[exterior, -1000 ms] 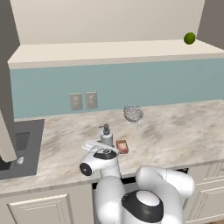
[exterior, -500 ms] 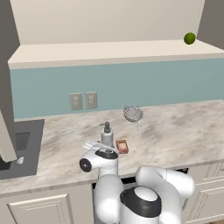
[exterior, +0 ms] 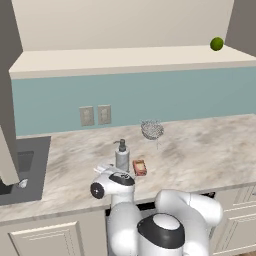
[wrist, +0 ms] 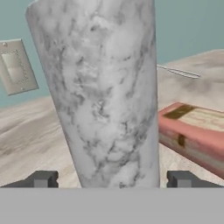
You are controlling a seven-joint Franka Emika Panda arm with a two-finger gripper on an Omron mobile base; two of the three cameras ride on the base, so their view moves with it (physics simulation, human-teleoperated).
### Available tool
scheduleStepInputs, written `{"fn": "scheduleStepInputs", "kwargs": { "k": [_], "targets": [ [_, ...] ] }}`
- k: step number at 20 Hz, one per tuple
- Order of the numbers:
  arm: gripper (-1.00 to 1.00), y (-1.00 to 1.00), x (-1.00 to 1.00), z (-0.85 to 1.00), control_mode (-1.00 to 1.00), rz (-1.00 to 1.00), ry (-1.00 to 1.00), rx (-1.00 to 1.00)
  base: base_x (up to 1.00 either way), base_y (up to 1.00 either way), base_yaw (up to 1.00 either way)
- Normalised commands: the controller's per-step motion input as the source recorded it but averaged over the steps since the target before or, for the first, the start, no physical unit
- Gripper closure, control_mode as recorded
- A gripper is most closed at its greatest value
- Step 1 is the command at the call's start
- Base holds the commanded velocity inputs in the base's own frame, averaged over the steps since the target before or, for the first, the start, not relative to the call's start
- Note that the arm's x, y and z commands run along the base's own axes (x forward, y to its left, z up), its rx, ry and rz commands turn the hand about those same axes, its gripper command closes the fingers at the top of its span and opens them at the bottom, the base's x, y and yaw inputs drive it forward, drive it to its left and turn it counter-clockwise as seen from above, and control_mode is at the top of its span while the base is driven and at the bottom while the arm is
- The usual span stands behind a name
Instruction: Pick the bar soap and soap dispenser from the cabinet and place them on the counter.
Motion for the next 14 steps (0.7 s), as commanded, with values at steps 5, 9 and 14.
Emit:
{"fn": "scheduleStepInputs", "kwargs": {
  "k": [5,9,14],
  "targets": [
    [-1.00,0.11,-0.19,0.39,-1.00,0.04,0.11,0.02,0.00,0.00,0.00],
    [-1.00,0.19,-0.28,0.34,-1.00,0.05,0.13,0.00,0.00,0.00,0.00],
    [-1.00,0.18,-0.39,0.24,-1.00,0.04,0.14,0.01,0.00,0.00,0.00]
  ]
}}
